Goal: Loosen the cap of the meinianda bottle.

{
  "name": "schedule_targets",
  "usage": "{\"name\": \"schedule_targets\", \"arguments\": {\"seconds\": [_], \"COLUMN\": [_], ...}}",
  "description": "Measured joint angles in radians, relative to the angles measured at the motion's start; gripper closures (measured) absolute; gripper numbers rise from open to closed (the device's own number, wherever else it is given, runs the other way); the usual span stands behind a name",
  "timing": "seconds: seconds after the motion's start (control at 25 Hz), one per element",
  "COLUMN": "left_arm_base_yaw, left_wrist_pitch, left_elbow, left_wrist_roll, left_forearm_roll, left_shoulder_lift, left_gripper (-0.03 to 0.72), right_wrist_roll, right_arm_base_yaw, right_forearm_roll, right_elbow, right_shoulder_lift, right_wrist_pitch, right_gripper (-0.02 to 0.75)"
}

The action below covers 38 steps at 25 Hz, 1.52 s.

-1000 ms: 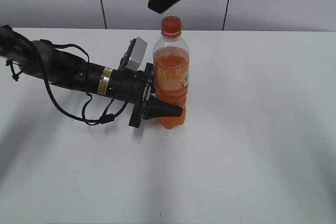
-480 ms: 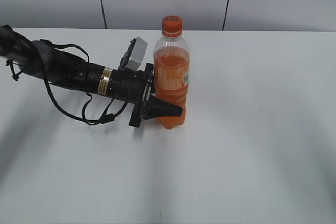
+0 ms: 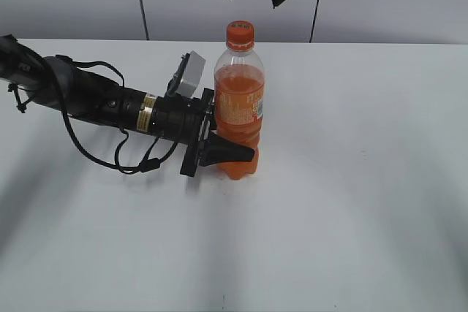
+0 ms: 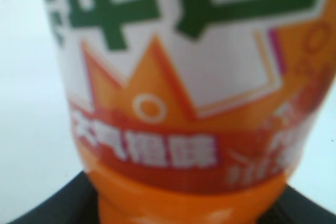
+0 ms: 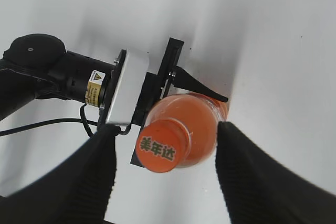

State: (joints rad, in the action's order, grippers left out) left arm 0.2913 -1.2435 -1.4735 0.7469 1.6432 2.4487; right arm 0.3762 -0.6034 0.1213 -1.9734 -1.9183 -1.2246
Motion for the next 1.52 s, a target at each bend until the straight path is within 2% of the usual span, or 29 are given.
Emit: {"name": "schedule_targets", "arguments": {"seconds": [1.52], "left_arm_base_yaw": [0.0], "left_wrist_pitch": [0.001], "left_elbow": [0.0], "left_wrist_roll": [0.005], "left_forearm_roll": [-0.001], "left_shoulder_lift": [0.0], "left_gripper": [0.294], "right_wrist_roll": [0.021], "right_arm_base_yaw": [0.0], "right_forearm_roll": [0.07], "right_elbow": [0.051], "right_shoulder_lift": [-0.053], "right_wrist_pitch": [0.001], "right_gripper": [0.29]}}
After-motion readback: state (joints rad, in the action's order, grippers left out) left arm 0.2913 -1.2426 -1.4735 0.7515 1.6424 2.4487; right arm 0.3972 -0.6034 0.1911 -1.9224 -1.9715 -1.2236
